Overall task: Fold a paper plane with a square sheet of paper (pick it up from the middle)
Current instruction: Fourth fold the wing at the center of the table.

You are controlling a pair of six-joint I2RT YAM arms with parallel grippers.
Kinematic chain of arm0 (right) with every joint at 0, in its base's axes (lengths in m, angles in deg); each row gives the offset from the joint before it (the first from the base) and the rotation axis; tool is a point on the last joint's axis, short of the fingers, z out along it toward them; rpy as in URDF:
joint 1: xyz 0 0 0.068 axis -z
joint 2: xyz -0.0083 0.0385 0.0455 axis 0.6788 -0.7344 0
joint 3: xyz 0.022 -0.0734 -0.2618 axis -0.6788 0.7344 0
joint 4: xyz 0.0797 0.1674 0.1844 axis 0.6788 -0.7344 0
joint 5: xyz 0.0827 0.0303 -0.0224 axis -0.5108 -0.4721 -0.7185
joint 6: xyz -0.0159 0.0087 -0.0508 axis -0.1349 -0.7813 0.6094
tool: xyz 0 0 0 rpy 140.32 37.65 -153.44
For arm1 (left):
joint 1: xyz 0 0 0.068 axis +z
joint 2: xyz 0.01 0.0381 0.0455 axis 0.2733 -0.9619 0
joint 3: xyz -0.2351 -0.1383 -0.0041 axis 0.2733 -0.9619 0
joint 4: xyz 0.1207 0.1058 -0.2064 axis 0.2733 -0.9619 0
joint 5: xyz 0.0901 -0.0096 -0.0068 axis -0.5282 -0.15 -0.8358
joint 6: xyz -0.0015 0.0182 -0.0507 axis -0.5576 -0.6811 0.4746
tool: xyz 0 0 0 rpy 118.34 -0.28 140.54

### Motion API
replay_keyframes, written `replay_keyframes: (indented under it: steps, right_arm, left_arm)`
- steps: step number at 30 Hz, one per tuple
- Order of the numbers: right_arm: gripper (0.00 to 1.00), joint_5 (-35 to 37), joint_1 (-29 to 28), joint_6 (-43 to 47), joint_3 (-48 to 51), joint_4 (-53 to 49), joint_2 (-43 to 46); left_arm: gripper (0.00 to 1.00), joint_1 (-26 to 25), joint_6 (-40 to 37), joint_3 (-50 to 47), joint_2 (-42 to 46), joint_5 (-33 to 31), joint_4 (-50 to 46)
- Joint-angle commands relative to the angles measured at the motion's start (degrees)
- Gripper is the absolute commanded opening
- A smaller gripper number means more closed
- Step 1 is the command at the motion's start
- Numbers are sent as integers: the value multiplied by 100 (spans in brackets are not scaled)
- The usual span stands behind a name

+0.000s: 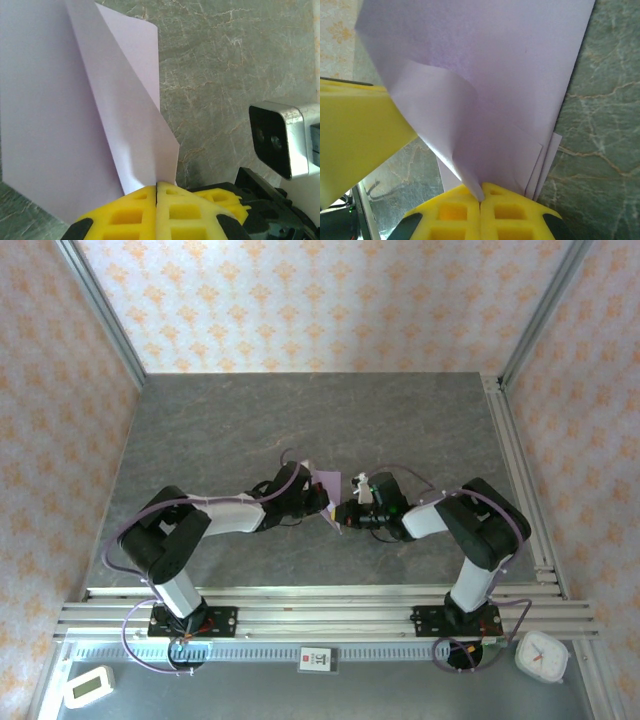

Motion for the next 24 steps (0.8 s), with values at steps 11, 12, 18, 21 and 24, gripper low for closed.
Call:
replay_keyframes:
  steps: [11, 12, 18, 21, 24]
  right_arm:
    - [0, 145, -198, -21, 193, -252, -668]
    - [0, 140, -199, -14, 189, -247, -682]
    - [0, 134, -203, 1, 218, -238, -716]
    - [0, 128, -201, 1, 230, -223, -711]
    - [0, 102, -196, 17, 225, -244, -698]
  left_arm:
    - [0, -45, -594, 755, -806, -146, 110]
    - [0, -37, -648, 784, -859, -192, 95]
    - [0, 113, -827, 842, -1173, -334, 154]
    - [0, 246, -893, 835, -1353, -370, 225]
    - [0, 332, -961, 838, -1395, -391, 270]
